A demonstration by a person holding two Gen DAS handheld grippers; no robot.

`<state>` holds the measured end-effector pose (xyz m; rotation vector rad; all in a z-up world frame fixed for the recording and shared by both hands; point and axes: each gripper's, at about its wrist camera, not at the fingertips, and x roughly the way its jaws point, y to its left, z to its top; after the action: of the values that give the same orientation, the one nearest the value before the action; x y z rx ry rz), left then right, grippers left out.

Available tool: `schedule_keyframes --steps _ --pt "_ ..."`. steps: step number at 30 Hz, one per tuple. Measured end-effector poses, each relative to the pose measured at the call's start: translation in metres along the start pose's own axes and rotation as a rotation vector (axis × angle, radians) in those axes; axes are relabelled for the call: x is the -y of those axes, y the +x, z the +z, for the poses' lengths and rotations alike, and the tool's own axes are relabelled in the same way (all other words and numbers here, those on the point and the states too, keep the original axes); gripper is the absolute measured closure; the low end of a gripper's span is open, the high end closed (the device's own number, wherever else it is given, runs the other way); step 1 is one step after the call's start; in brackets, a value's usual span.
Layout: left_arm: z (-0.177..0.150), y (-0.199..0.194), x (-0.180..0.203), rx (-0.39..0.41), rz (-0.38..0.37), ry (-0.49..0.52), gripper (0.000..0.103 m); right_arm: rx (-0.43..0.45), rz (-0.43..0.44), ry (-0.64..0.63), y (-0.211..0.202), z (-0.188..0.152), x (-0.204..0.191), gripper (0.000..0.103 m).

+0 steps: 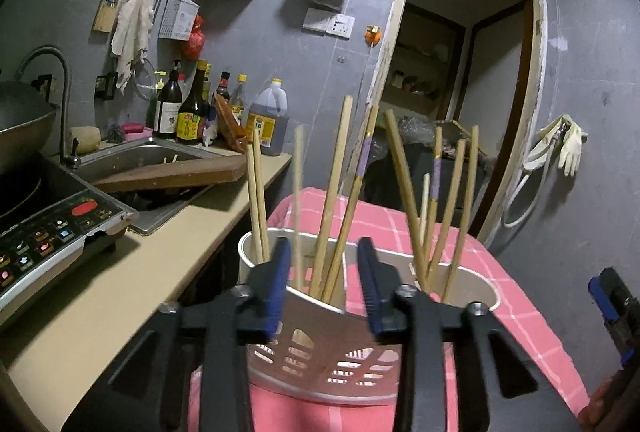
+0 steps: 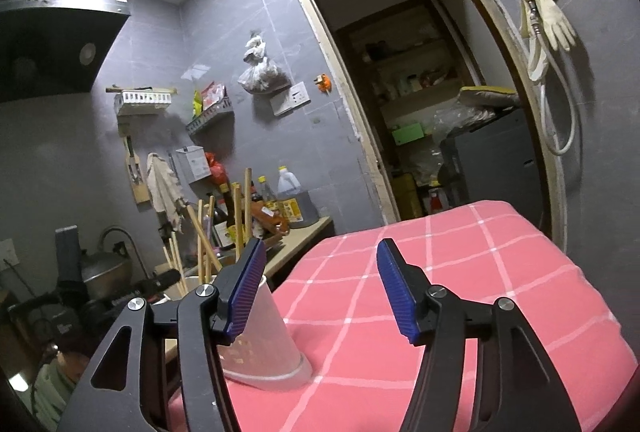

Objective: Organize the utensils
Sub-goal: 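Open the left gripper and withdraw both grippers from the caddy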

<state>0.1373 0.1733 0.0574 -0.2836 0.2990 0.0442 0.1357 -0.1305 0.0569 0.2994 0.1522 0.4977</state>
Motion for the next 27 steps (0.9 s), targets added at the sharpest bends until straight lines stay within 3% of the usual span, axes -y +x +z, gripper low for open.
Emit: schedule_keyframes --steps 2,6,18,22,27 --pt "0.001 -0.007 0.002 0.007 0.000 0.006 0.071 0.001 -0.013 0.000 -0.006 -0.001 0.001 0.041" --pt "-0.003 -0.029 0.009 0.022 -0.010 0.004 0.054 0.005 -0.034 -0.016 -0.019 -0.002 0.000 0.033" --pt "-0.030 -0.084 0.038 0.014 -0.074 0.039 0.022 -0.028 -0.050 -0.109 -0.067 -0.001 -0.019 0.013" --pt "-0.039 -0.098 0.047 0.016 -0.092 0.057 0.015 -0.028 -0.058 -0.138 -0.086 -0.002 -0.024 0.003" --pt "-0.051 -0.114 0.061 0.037 -0.087 0.094 0.011 -0.025 -0.099 -0.190 -0.103 -0.008 -0.031 0.000"
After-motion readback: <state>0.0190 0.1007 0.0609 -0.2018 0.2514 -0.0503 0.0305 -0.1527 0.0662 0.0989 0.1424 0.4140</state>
